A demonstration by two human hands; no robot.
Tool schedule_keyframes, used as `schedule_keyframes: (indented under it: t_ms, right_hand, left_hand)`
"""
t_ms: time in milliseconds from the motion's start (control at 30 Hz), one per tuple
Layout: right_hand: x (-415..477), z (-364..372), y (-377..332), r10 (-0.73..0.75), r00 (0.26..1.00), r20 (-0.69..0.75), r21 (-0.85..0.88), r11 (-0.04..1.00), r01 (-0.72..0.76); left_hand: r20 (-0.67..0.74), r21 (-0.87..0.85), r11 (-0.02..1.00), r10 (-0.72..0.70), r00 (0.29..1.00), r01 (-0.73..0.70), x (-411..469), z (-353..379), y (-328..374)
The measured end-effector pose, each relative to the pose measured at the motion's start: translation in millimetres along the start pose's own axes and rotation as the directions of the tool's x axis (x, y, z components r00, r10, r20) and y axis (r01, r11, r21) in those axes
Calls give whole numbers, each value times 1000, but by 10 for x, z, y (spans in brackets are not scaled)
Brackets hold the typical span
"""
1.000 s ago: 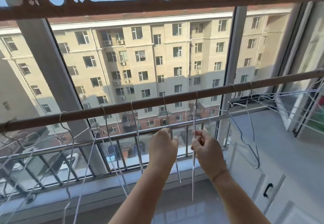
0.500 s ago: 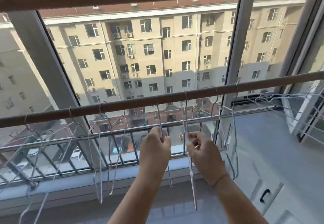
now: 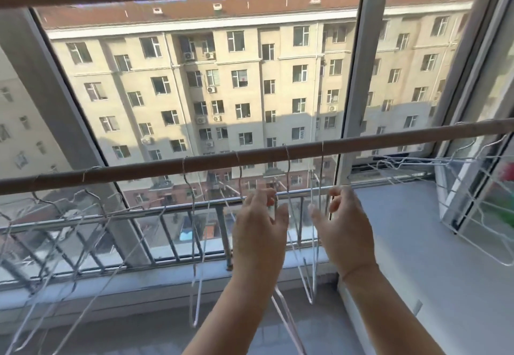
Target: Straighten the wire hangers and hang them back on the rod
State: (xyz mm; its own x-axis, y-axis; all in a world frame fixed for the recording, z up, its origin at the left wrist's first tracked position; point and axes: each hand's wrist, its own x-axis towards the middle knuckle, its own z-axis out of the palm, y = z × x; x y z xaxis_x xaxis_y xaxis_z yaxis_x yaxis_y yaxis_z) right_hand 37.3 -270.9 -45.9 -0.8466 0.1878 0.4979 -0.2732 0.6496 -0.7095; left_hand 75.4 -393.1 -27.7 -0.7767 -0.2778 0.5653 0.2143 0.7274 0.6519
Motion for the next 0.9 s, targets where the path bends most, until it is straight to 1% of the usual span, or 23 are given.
schedule_keyframes:
  t_ms: [100,200,300,433,667,800,900]
  right_hand:
    - [37,-21,128,3,997,83,40,999,-6]
    - [100,-97,240,-25,994,104,86,996,16]
    - [185,-198,345,-15,995,101,108,994,4]
    - [317,-315,501,19,998,68,71,997,-24]
    - [434,-364,633,57,994,89,21,998,-59]
    - [481,-353,632,44,997,69,-28,999,-43]
    - [486,-313,605,61,997,56,-26,998,-59]
  left_hand:
    - [46,68,995,-76,996,73,8,163,66]
    - [100,141,982,-138,985,123,5,284,111]
    - [128,121,981,-168,977,153,13,379,146]
    - [179,87,983,-178,968,164,58,524,206]
    - [220,49,985,-172,960,166,175,736,235]
    - [232,77,987,-158,960,144,230,761,221]
    - [262,88,988,-142,955,123,276,770,187]
